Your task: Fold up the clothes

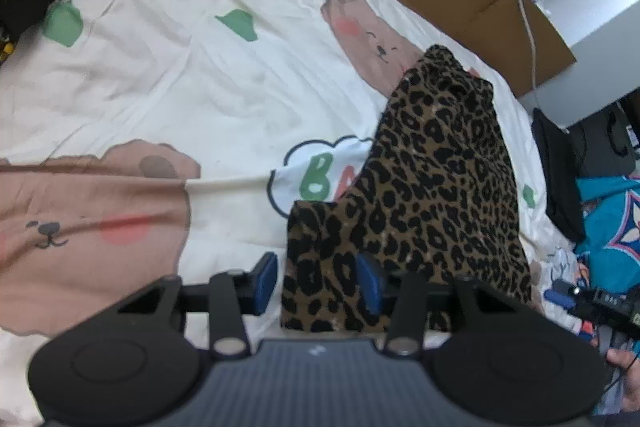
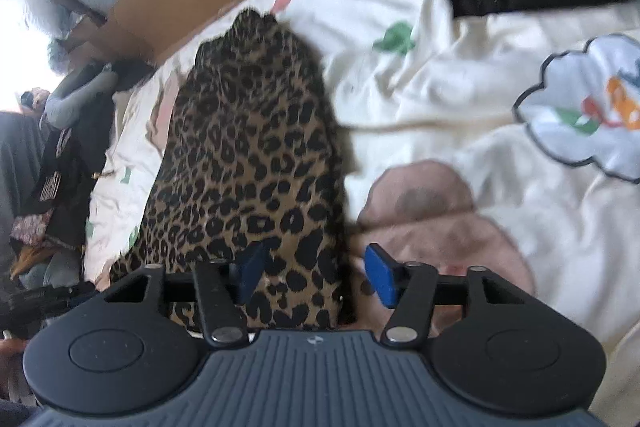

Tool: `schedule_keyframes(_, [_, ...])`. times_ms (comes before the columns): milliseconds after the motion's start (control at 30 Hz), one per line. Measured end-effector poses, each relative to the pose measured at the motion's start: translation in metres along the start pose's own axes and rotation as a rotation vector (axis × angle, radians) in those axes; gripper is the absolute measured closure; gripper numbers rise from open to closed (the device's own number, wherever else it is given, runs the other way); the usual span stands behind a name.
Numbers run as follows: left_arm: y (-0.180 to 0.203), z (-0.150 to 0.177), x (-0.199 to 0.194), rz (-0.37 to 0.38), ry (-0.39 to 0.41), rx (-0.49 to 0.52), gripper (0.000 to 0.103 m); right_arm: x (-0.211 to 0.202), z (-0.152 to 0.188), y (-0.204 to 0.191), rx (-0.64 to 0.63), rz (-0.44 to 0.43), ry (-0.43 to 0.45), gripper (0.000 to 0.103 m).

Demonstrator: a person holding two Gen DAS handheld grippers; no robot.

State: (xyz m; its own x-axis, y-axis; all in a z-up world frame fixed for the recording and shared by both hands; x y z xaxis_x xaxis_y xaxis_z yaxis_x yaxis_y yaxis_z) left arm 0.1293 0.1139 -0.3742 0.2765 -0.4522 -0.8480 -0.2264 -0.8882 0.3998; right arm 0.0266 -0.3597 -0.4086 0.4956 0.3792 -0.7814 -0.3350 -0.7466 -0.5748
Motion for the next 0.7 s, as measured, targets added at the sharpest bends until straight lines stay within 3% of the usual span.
schedule_keyframes(133, [-0.011,0.004,0.005,0.017,0.009,-0.067,0.06,0.017,0.004,0.004,-0.002,-0.01,-0.038,0.056])
schedule_keyframes(367, [-0.029,0.018,0.019,0.007,-0.033,-0.085,0.061,0.037,0.007,0.016,0.041,-0.032,-0.089,0.058])
schedule_keyframes(433, [-0.035,0.022,0.021,0.013,-0.033,-0.098,0.061,0.039,0.006,0.021,0.043,-0.018,-0.108,0.064])
schedule_keyframes(600, [-0.045,0.025,0.02,0.047,-0.02,-0.132,0.061,0.041,0.003,0.034,0.142,-0.079,-0.151,0.066])
schedule_keyframes(700, [-0.049,0.02,0.022,0.063,-0.018,-0.125,0.06,0.043,0.002,0.032,0.17,-0.111,-0.172,0.081])
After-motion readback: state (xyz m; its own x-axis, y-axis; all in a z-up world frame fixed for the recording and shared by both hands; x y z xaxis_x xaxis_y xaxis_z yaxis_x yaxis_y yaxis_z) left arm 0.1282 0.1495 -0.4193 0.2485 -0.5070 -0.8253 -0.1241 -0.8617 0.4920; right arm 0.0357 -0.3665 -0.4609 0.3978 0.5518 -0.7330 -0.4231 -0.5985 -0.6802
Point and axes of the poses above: each gripper's, at about its wrist camera, not at the fingertips, and x roughly the way its jaws point, y to its right, z to its underside, the point moved 2 cm from there along x, roughly the way its jaws point, and after that the axes turned 8 degrees about x, right-handed, at the moved point
